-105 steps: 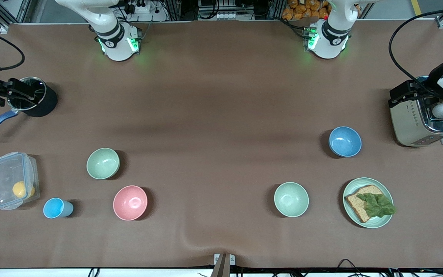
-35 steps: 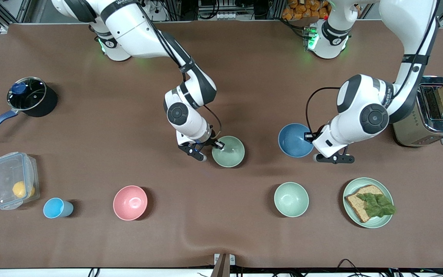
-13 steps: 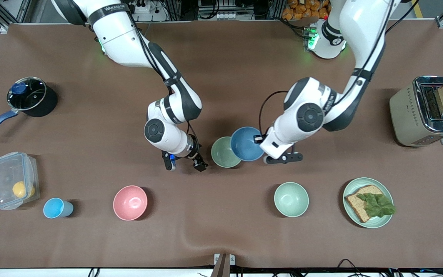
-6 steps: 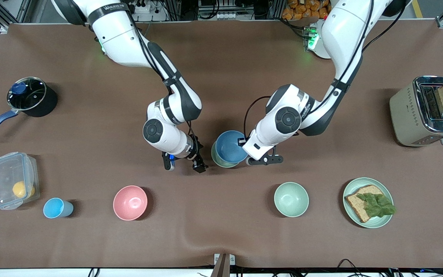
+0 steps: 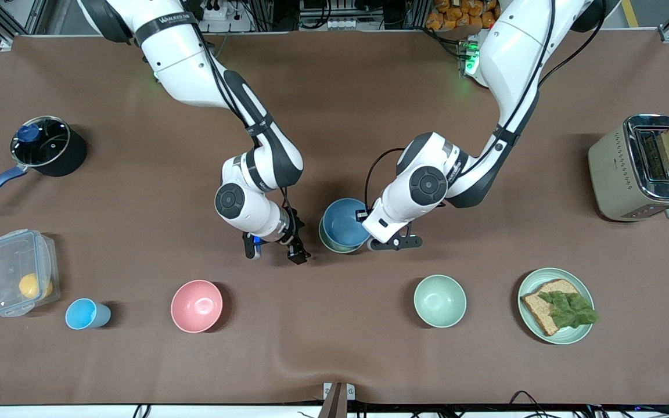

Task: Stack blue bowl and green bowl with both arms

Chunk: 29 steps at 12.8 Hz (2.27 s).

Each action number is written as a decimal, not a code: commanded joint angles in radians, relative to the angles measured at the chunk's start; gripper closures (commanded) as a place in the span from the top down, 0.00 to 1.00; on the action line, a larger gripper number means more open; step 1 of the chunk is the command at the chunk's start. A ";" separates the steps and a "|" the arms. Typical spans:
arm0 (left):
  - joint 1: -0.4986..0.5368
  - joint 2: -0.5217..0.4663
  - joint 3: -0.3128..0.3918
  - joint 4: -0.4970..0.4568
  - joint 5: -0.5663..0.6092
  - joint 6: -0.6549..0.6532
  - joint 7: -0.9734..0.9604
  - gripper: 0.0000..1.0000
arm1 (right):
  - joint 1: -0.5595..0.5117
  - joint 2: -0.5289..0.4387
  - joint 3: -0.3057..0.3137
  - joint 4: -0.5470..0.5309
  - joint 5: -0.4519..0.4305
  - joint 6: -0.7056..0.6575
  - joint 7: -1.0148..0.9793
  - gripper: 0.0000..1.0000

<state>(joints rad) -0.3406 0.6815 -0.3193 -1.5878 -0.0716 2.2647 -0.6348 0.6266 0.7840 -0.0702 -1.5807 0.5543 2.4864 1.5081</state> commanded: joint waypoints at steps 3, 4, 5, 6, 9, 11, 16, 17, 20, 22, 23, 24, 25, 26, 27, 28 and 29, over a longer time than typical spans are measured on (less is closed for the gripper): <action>-0.018 0.030 0.011 0.028 -0.004 0.024 -0.017 0.00 | 0.005 0.034 0.004 0.070 0.024 0.011 0.038 1.00; -0.018 0.032 0.011 0.028 -0.004 0.027 -0.017 0.00 | 0.005 0.034 0.004 0.071 0.024 0.011 0.041 1.00; -0.018 0.033 0.011 0.028 -0.004 0.027 -0.016 0.00 | 0.004 0.034 0.004 0.073 0.022 0.009 0.041 1.00; -0.017 0.035 0.011 0.034 -0.004 0.029 -0.016 0.00 | 0.004 0.034 0.004 0.073 0.022 0.011 0.041 1.00; -0.020 0.062 0.011 0.064 -0.004 0.030 -0.016 0.28 | 0.001 0.034 0.004 0.074 0.022 0.011 0.041 1.00; -0.028 0.061 0.011 0.068 -0.002 0.030 -0.017 1.00 | -0.001 0.034 0.004 0.074 0.019 0.011 0.043 1.00; -0.011 -0.023 0.012 0.062 -0.004 0.012 -0.017 1.00 | -0.002 0.031 0.001 0.074 0.006 0.008 0.037 1.00; 0.011 -0.060 0.012 0.060 -0.002 -0.022 -0.017 1.00 | -0.001 0.029 0.001 0.074 0.006 0.009 0.035 1.00; 0.084 -0.178 0.012 0.055 0.050 -0.153 -0.011 1.00 | -0.004 0.026 0.000 0.085 0.004 0.005 0.035 1.00; 0.126 -0.250 0.011 0.057 0.140 -0.273 -0.005 1.00 | -0.011 0.017 -0.002 0.091 0.002 -0.003 0.032 1.00; 0.152 -0.287 0.011 0.058 0.168 -0.334 0.012 1.00 | -0.013 0.009 -0.008 0.091 -0.010 -0.007 0.026 1.00; 0.182 -0.325 0.009 0.058 0.168 -0.379 0.036 1.00 | -0.015 0.006 -0.017 0.090 -0.067 -0.018 -0.009 1.00; 0.221 -0.365 0.008 0.058 0.168 -0.419 0.078 1.00 | -0.016 -0.009 -0.019 0.090 -0.127 -0.058 -0.075 1.00; 0.262 -0.405 0.008 0.058 0.168 -0.462 0.148 1.00 | -0.027 -0.035 -0.022 0.091 -0.148 -0.116 -0.135 1.00; 0.302 -0.440 0.008 0.058 0.168 -0.491 0.214 1.00 | -0.059 -0.069 -0.020 0.091 -0.148 -0.165 -0.211 1.00; 0.339 -0.473 0.006 0.058 0.168 -0.526 0.260 1.00 | -0.097 -0.103 -0.020 0.090 -0.145 -0.223 -0.298 1.00; 0.369 -0.503 0.006 0.060 0.168 -0.560 0.283 1.00 | -0.134 -0.138 -0.019 0.090 -0.143 -0.294 -0.387 1.00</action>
<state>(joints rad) -0.0234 0.2534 -0.3028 -1.4964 0.0805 1.7533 -0.4065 0.5722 0.7385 -0.1057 -1.4672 0.4260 2.3067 1.2627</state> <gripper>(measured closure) 0.000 0.000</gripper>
